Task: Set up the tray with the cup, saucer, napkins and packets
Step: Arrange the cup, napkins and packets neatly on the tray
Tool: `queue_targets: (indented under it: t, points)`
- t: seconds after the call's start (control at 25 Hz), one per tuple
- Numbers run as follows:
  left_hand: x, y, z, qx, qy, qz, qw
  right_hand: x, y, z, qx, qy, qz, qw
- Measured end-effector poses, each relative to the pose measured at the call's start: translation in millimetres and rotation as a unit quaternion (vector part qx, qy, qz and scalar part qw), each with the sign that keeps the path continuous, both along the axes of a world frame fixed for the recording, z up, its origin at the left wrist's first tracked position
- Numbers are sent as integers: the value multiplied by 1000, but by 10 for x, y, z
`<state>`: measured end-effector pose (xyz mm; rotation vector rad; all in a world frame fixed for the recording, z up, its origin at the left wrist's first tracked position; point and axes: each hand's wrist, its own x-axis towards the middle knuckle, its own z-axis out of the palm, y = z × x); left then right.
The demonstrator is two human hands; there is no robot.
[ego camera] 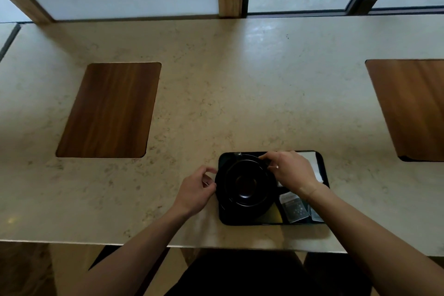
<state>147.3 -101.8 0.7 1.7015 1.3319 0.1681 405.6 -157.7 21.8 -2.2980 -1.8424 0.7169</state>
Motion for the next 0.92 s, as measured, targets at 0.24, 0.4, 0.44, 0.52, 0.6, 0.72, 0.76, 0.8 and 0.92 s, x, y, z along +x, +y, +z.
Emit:
queue_targets:
  t: [0.24,0.4,0.44,0.52,0.6,0.72,0.76,0.8,0.92]
  points:
    - [115,185,-29,41,26,-44,998,-43,-234,11,9,24,-21,999]
    - [192,262,-49,52,23,-50,997,-67,-390,-37,6,39,-49,998]
    - [200,275,-54,54,20,-51,997,-78,-426,-53,7,39,-54,998]
    - [208,298,-48,55,17,-56,997,-90,-471,-86,9,44,-66,997]
    - [209,300,-27,57,17,-60,996,-86,-482,-115,6,43,-70,997]
    - [161,190,24,73,22,-46,996,-41,-417,-130,9,57,-78,995]
    - [127,121,32,71,20,-35,997,-11,-369,-126,11,66,-77,995]
    - [82,41,32,61,16,-26,998,23,-298,-118,11,71,-69,995]
    - [-64,-216,15,13,4,-11,1000,114,-25,-50,-27,90,-16,995]
